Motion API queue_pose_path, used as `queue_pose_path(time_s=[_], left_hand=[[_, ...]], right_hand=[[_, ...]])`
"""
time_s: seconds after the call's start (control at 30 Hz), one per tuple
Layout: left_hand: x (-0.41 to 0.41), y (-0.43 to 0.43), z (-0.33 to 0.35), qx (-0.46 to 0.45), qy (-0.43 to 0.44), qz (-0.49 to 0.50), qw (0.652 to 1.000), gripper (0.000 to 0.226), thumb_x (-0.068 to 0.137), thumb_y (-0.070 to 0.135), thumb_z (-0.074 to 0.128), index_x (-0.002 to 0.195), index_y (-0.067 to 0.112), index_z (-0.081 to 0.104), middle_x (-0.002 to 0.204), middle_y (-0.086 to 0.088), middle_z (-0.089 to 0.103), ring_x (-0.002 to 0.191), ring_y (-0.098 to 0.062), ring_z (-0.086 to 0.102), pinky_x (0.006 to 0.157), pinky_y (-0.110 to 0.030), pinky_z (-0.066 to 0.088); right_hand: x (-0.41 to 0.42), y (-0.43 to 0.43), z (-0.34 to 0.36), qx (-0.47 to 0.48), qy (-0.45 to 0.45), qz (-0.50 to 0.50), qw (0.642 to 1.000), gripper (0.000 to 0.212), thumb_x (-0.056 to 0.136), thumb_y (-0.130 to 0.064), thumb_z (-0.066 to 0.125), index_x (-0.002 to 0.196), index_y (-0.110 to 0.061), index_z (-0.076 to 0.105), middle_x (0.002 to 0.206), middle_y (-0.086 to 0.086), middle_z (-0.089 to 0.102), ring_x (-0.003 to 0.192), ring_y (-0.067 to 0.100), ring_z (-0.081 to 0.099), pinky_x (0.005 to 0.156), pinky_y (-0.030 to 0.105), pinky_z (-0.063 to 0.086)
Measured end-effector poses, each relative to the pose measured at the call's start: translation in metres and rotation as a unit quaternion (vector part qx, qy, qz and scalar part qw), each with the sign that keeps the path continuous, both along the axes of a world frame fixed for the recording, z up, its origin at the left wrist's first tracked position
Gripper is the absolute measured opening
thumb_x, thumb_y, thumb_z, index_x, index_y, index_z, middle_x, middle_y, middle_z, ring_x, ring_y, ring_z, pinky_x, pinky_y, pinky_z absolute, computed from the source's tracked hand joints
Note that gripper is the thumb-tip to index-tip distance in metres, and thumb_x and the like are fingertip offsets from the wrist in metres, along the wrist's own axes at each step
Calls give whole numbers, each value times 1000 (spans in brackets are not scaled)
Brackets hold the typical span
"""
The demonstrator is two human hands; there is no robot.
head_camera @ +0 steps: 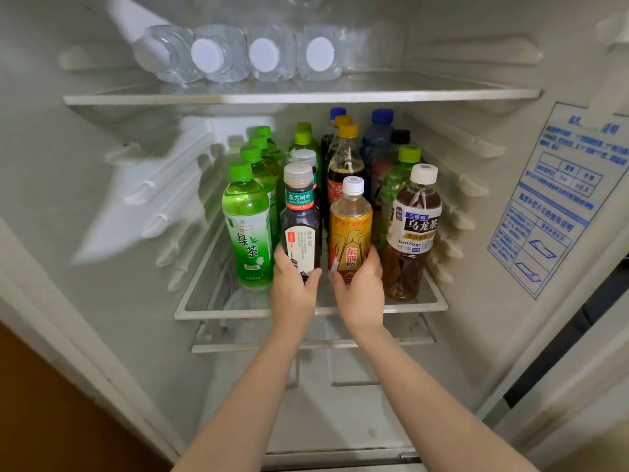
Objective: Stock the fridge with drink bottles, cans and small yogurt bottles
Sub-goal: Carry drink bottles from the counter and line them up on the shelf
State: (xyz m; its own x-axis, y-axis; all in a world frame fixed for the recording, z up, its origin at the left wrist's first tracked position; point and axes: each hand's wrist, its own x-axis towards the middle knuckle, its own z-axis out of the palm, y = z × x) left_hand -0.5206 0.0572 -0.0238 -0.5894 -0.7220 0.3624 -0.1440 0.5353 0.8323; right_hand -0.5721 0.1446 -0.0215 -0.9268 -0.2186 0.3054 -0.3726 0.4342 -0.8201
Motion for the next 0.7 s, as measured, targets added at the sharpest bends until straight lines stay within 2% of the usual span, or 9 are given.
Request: queue_pose_path(time_s=[0.1,0.3,0.4,0.5,0.57,0.6,0.63,0.7], left_hand=[[3,-1,-1,-3,-3,1,1000,77,84,13,69,145,2,22,136,-17,49,122,-31,50,98,-40,44],[12,-1,0,8,8,-16,1000,81,85,18,69,147,-2,21,138,-16,50,125,-28,49,103,-39,42],[26,-1,-8,-19,20,-6,1000,71,88,20,64,147,5,29,137,-10,53,122,-22,53,101,-37,45],[44,-4,-14,-32,102,52,993,42,87,13,64,128,16,55,121,-1,63,104,-11,61,92,-29,51],[51,-10,-14,-11,161,73,984,30,85,9,64,111,24,59,102,8,64,90,1,62,81,-24,55],[51,-13,-11,1,164,67,984,30,85,10,66,108,27,57,99,14,62,89,3,61,79,-22,55],[50,-15,-8,5,150,52,987,32,84,11,67,111,26,56,102,16,61,93,4,61,79,-19,54],[41,-13,-3,-4,89,7,996,46,85,15,67,129,16,52,118,11,59,110,-2,56,90,-18,47]], right_hand=[[2,0,-5,11,23,-14,1000,75,84,-25,68,141,-3,26,131,17,45,111,35,55,83,37,47],[4,-1,-5,27,27,-14,999,76,86,-27,66,144,-4,22,136,17,42,116,34,52,89,40,46],[5,-2,-5,31,31,-16,999,75,87,-26,64,144,-3,21,135,18,42,116,33,52,88,39,46],[6,-2,-5,34,36,-18,999,75,88,-25,63,145,-1,20,134,20,42,118,34,51,90,39,44],[7,-3,-6,40,41,-23,998,75,89,-24,63,145,2,19,135,22,42,119,35,49,92,40,43],[8,-3,-6,45,44,-25,998,75,89,-24,62,145,2,19,135,22,42,120,35,48,92,40,43],[9,-3,-6,48,46,-28,997,75,89,-23,62,145,3,18,135,23,42,120,36,48,92,40,43],[10,-3,-5,52,48,-30,997,76,89,-23,61,145,3,17,136,22,42,121,35,47,92,39,42]])
